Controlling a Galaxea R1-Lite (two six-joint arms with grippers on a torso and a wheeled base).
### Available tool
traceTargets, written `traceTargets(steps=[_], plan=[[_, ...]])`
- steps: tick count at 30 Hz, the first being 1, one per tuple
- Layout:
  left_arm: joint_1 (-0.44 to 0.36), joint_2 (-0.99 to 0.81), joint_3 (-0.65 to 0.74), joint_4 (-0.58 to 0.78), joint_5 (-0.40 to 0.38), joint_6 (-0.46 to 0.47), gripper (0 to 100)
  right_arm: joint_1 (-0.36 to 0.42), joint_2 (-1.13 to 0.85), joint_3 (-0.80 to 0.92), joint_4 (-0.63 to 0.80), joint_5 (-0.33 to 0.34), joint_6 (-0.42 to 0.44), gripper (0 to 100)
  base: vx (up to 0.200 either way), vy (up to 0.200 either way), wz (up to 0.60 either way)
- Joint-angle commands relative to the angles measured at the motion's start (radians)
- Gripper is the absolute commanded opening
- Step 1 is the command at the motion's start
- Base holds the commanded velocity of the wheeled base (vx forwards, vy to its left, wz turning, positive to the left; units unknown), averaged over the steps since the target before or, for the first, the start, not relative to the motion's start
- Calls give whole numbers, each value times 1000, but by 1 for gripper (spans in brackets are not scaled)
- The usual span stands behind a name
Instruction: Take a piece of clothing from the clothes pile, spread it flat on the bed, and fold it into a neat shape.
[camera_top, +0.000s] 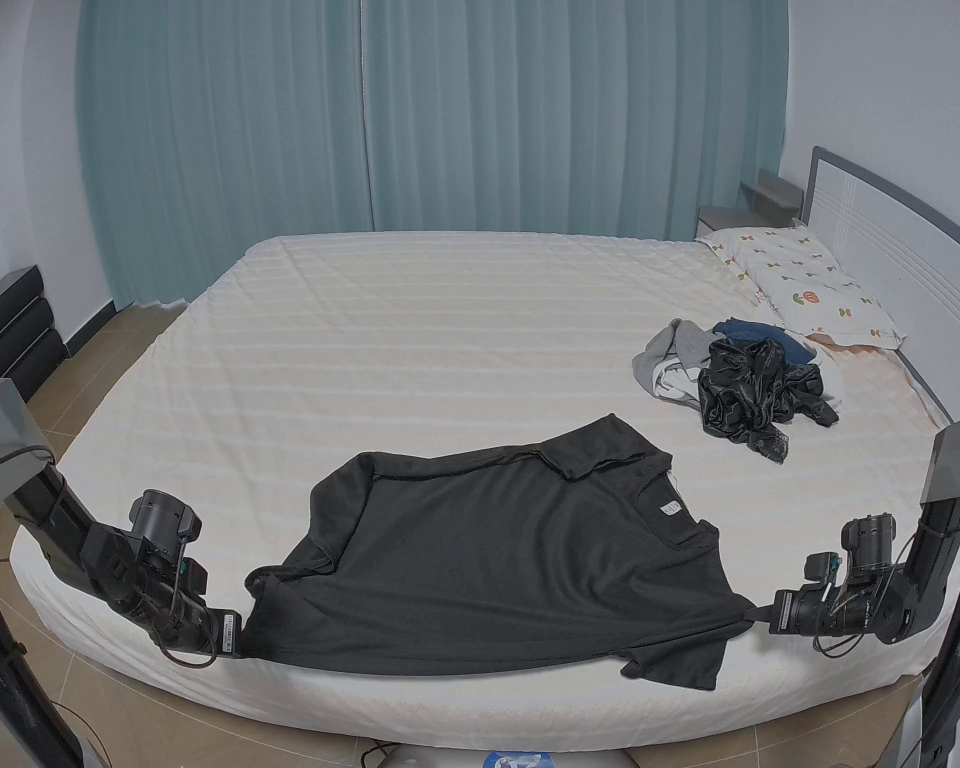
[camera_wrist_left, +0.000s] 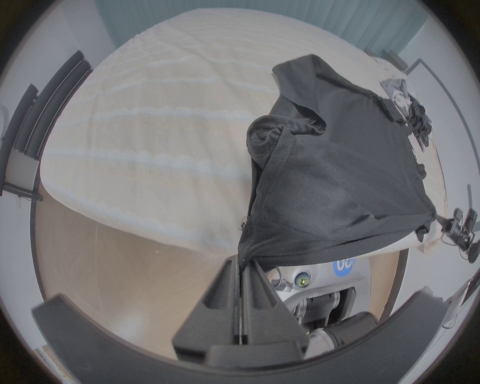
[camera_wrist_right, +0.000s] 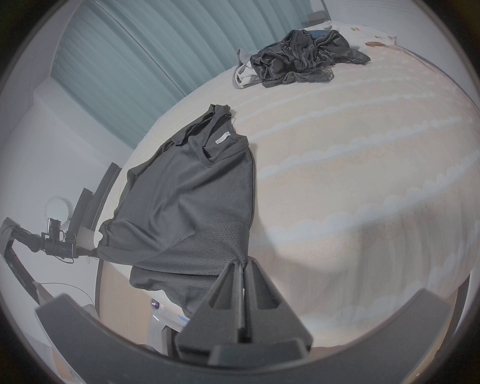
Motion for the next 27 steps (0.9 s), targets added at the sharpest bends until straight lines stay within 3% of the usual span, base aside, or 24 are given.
traceTargets(steps=[1,7,8,17,20,27], plan=[[2,-13,-10,25,1,12,0,-20,-85,-11,20,54,4,0,0,0,0],[-4,23,-10,24,1,15,0,-12,-1,-42,14,54,34,0,0,0,0],[-4,33,-10,19,0,15,0,-14,19,-45,6,52,34,100,0,0,0],[-5,57,-17,16,-11,14,0,0,88,12,-129,69,22,100,0,0,0],[-5,60,-22,15,-14,12,0,55,90,65,-189,120,16,100,0,0,0],[-5,60,-21,1,-14,12,0,224,167,128,-331,111,19,100,0,0,0]])
